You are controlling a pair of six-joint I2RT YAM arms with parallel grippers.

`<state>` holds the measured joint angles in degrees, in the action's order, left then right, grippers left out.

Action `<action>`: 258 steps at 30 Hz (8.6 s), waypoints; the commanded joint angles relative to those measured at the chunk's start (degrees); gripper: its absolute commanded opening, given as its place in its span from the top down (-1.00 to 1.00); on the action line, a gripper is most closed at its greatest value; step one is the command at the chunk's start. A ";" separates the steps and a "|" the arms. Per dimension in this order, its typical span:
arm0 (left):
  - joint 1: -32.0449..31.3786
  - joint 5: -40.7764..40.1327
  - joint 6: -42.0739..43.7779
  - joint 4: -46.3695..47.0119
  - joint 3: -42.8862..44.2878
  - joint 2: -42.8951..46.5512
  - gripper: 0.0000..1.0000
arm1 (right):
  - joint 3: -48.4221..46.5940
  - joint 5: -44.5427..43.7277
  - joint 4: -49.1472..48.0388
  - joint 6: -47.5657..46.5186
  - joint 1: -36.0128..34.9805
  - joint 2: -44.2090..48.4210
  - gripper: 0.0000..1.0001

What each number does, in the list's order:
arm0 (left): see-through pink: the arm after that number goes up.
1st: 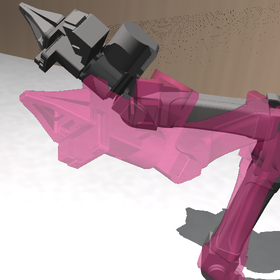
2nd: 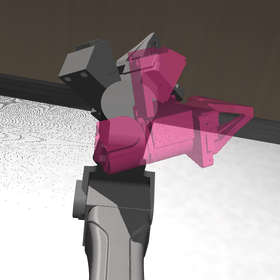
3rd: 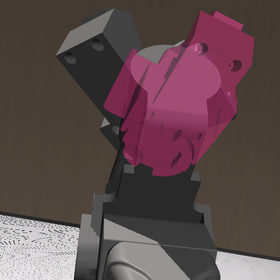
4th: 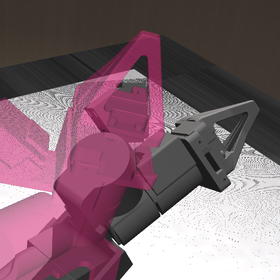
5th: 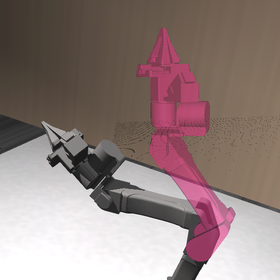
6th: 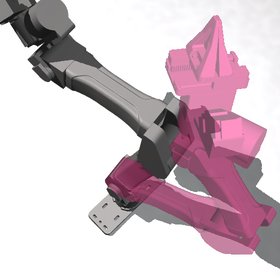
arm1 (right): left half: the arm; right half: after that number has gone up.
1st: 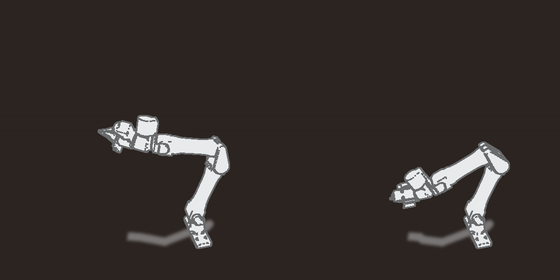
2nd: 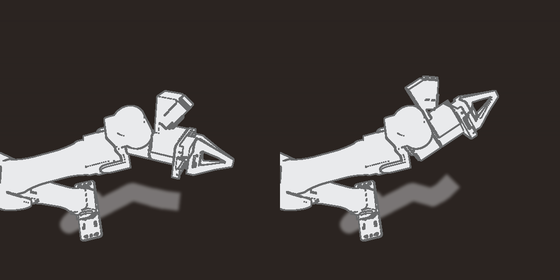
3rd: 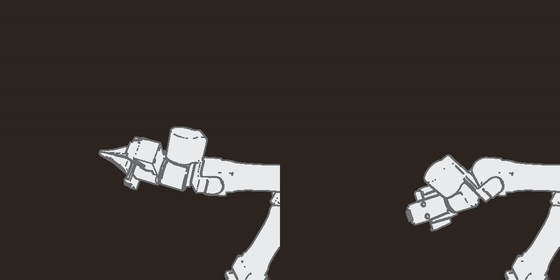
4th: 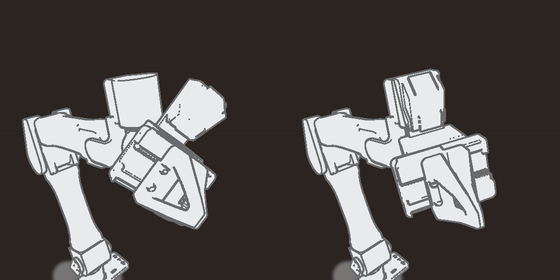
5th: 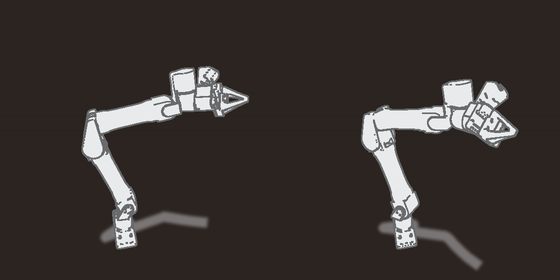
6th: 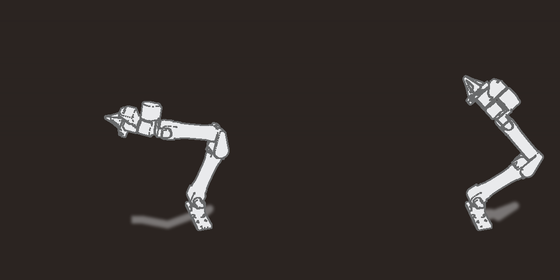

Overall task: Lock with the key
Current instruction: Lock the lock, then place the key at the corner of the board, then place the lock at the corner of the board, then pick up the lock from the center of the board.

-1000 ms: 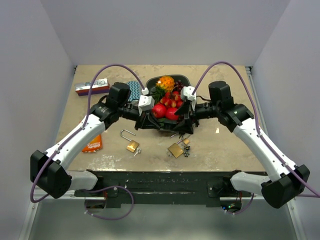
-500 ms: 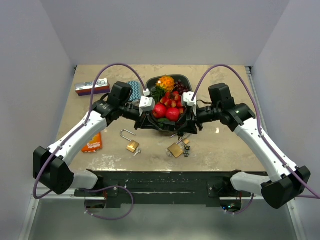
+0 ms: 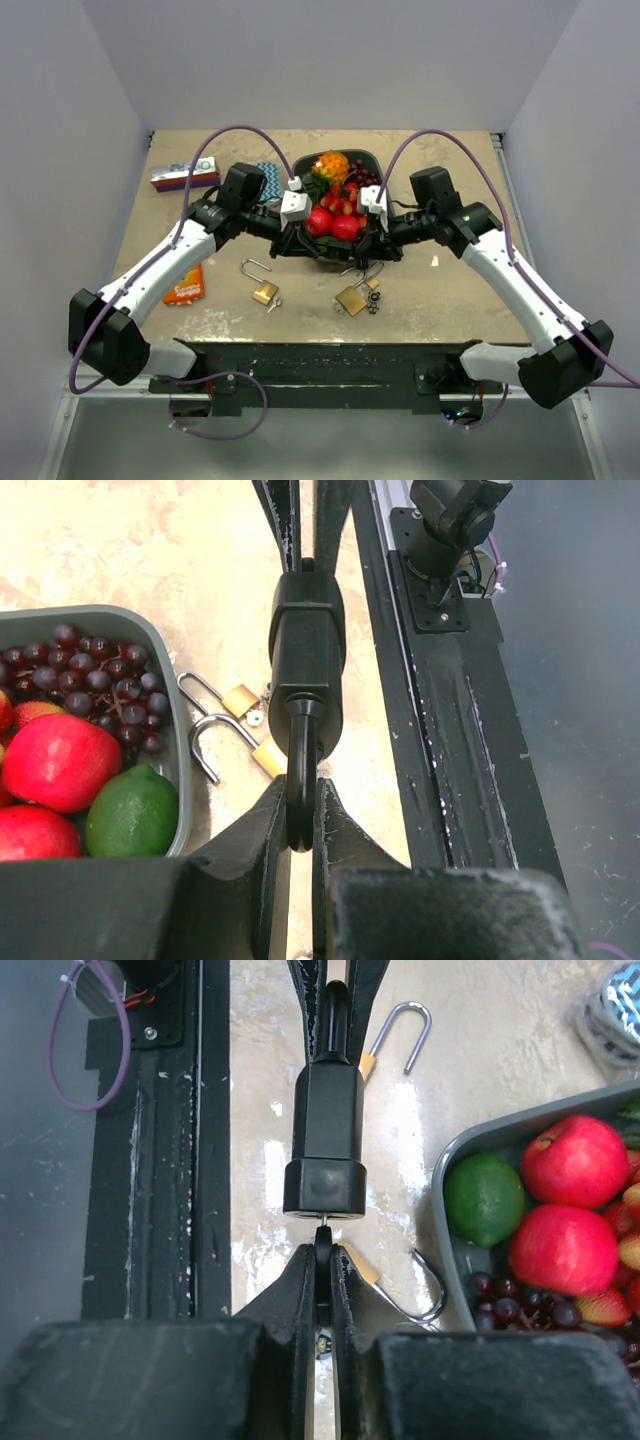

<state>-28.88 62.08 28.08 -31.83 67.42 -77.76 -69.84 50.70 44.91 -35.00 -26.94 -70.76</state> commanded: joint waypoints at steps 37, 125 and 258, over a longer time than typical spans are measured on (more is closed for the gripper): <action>6.65 -0.91 -2.76 11.44 -0.44 0.06 1.00 | -39.91 -26.00 -33.21 15.14 42.32 -53.77 1.00; 6.12 7.35 -37.30 -2.00 18.45 -18.31 1.00 | -0.73 -25.73 -24.16 -17.03 -10.41 -6.93 -0.19; -32.73 -61.91 -37.83 18.48 -0.97 -29.29 -0.95 | 9.20 -38.30 -17.40 41.77 32.30 11.61 -0.98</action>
<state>-61.54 2.52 -6.52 -15.42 64.14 -104.75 -60.42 13.96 26.79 6.79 5.02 -60.95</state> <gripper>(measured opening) 0.992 0.986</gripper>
